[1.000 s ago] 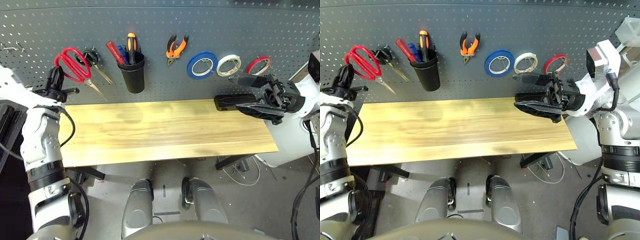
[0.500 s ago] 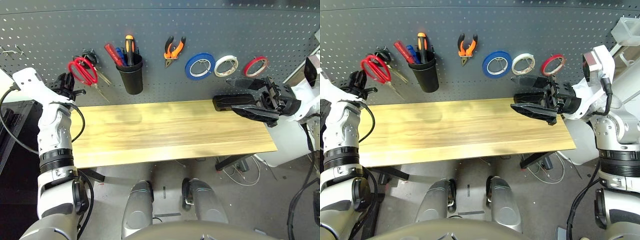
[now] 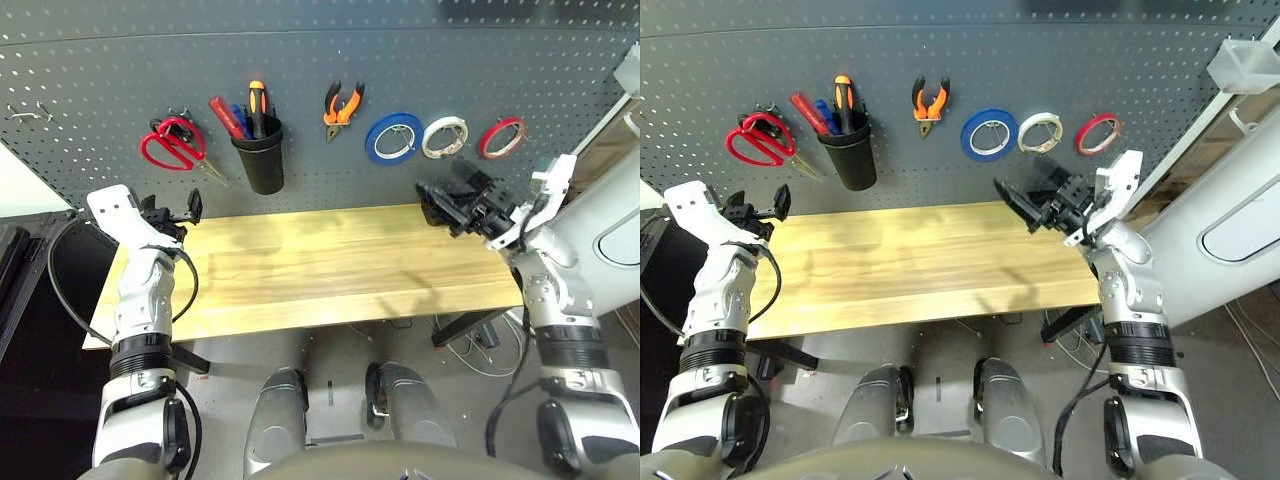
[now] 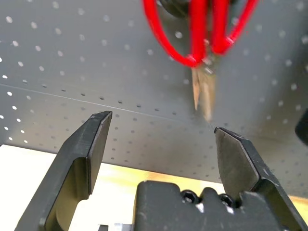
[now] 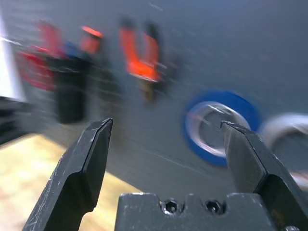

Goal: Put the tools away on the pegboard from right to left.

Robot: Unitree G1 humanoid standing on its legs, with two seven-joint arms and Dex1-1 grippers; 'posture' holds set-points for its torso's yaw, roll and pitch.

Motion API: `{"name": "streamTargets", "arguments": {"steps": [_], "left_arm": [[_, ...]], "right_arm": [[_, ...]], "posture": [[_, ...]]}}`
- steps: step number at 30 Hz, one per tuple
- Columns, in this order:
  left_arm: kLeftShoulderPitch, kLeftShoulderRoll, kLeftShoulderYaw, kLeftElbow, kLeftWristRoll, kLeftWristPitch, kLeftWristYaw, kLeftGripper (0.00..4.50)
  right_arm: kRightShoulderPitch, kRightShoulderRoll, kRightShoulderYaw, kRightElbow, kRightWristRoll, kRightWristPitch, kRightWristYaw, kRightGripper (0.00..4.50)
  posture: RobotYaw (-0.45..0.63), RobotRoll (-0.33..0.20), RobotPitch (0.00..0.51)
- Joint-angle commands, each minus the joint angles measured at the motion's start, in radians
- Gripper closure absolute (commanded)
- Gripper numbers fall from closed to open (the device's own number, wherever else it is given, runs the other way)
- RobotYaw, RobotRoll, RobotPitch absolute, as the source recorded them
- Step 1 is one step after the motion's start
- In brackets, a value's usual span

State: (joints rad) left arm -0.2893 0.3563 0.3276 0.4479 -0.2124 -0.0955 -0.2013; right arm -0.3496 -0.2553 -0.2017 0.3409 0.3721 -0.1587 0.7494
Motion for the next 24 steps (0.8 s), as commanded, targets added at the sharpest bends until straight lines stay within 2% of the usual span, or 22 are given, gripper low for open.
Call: {"name": "streamTargets", "arguments": {"steps": [1,9,15,24], "left_arm": [[0.019,-0.013,-0.020,0.046,0.034,-0.068,0.005,0.02],[0.042,-0.029,-0.003,0.095,0.034,-0.176,0.030,0.02],[0.044,-0.042,0.001,0.053,0.050,-0.159,0.101,0.02],[0.061,-0.041,0.006,-0.038,0.061,-0.103,0.169,0.02]], "right_arm": [[-0.031,0.018,-0.020,0.100,-0.045,-0.077,-0.094,0.00],[-0.078,0.034,-0.031,0.322,-0.107,-0.201,-0.262,0.00],[-0.075,0.018,-0.039,0.437,-0.108,-0.268,-0.255,0.00],[-0.070,0.025,-0.035,0.430,-0.093,-0.275,-0.233,0.00]], "posture": [[-0.12,0.000,0.055],[-0.11,0.000,0.052],[-0.11,0.000,0.047],[-0.10,0.000,0.038]]}}
